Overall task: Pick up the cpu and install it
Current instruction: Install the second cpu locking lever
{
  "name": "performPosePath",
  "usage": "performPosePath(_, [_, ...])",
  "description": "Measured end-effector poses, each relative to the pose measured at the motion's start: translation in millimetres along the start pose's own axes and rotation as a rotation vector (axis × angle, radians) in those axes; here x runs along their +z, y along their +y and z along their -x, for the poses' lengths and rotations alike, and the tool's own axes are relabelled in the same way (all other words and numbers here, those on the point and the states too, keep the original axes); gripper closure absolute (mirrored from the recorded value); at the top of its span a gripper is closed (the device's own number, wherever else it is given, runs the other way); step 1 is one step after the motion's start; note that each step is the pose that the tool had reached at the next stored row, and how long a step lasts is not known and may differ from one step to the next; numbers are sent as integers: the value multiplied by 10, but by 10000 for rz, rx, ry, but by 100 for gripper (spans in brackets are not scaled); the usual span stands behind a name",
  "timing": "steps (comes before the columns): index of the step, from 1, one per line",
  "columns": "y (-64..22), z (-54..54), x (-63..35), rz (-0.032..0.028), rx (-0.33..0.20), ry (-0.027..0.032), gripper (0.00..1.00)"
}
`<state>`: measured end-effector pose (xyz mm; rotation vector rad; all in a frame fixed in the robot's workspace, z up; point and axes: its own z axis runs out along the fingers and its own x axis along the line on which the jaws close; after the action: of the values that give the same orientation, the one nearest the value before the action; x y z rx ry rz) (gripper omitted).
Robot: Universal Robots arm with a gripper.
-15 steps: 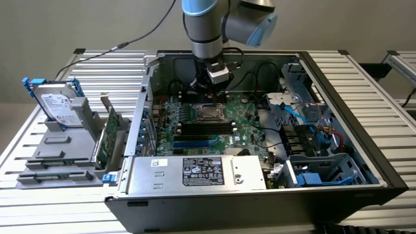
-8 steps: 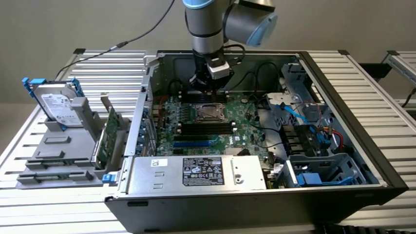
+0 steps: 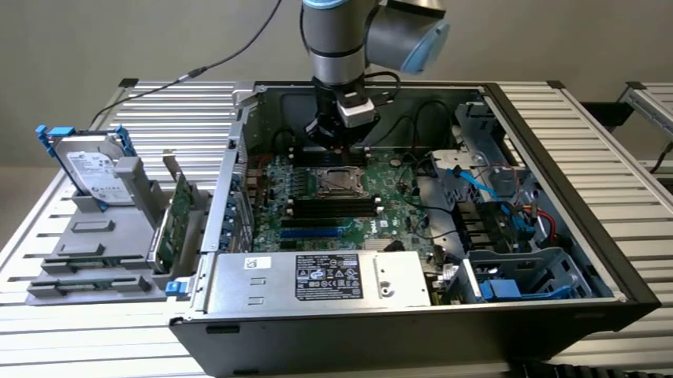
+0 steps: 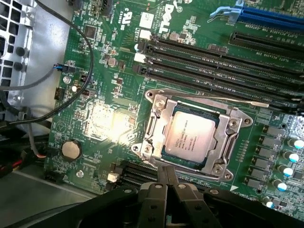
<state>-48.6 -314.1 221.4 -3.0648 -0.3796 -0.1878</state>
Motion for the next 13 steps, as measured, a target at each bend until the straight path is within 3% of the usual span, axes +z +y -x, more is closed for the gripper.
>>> performPosePath(3, [55,-7,-54,-29,7,-119,89])
performPosePath(5, [90,-6,-90,-39,9,-160,89])
performPosePath(13, [249,22,-168,-49,12,-200,89])
